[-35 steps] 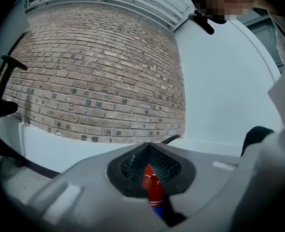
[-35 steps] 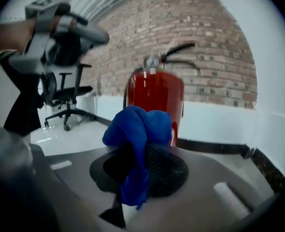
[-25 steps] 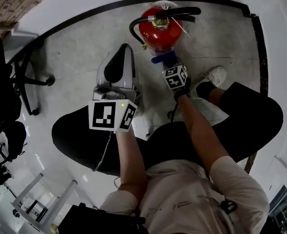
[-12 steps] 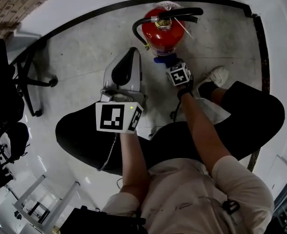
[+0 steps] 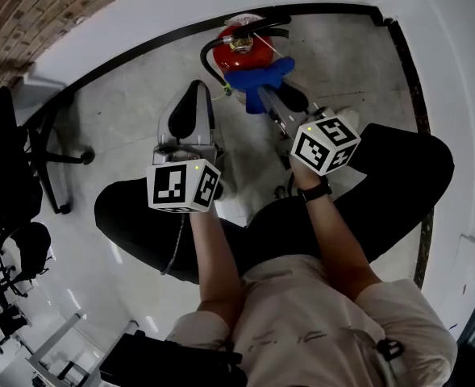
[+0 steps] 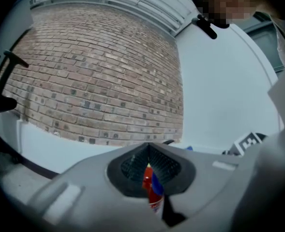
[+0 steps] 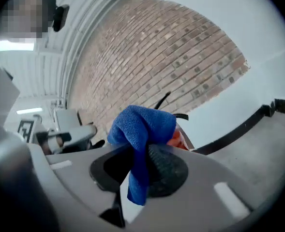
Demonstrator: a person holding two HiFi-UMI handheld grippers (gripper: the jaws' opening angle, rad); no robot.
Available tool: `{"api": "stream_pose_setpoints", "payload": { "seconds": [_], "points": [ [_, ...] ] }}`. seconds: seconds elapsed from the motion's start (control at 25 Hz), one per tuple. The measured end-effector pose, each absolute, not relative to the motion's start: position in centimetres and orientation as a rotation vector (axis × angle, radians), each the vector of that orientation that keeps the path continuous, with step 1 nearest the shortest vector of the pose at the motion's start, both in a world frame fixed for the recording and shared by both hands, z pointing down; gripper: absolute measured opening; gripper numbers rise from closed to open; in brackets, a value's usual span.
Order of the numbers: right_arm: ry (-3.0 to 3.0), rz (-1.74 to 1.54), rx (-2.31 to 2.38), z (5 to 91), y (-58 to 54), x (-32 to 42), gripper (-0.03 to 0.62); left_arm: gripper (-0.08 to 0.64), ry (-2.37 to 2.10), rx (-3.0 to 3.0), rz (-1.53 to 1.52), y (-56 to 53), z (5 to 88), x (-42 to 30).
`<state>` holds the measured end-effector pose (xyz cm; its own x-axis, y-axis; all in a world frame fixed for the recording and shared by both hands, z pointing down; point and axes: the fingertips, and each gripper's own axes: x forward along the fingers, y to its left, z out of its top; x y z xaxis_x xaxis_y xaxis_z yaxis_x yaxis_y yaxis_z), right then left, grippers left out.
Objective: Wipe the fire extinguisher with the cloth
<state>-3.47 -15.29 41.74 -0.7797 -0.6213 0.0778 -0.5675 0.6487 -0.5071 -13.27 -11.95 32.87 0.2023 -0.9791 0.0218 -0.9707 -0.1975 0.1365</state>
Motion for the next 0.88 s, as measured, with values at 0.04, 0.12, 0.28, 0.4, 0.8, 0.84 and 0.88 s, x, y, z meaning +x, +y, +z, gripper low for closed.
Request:
{"api": "stream_pose_setpoints", "payload": {
  "seconds": [0.04,0.12,0.28,0.4,0.8,0.84,0.88],
  "points": [
    [2.718,-0.820,-0.994,40.7,-16.1,-3.7,0.067,0.002,-1.903,2.350,-0.100,-11.8,32.7,-13.0],
    [2.695,-0.900,-1.005,40.6,-17.8,-4.7,0.067,0.002,-1.896,2.363,-0.091,-11.6,32.6,-12.6],
    [2.724,-0.893,-1.002,42.5,-19.0,-6.3,0.058,0.002,-1.897,2.384,-0.108,-11.6,33.1,-12.3],
    [2.675,-0.872,-1.018,43.0,-18.4,-5.3,0.057,0.002,-1.879,2.388,-0.095,-12.0,33.9,-11.8],
    [2.600,-1.457,-1.155,62.2,-17.7,-4.1,0.057,0.002,-1.837,2.353,-0.009,-13.8,35.9,-11.0],
    [2.572,-1.538,-1.178,65.2,-17.7,-4.0,0.057,0.002,-1.828,2.352,0.008,-14.1,36.1,-10.7],
    [2.529,-1.620,-1.200,68.0,-17.6,-3.7,0.057,0.002,-1.817,2.353,0.027,-14.4,36.3,-10.4]
  ]
}}
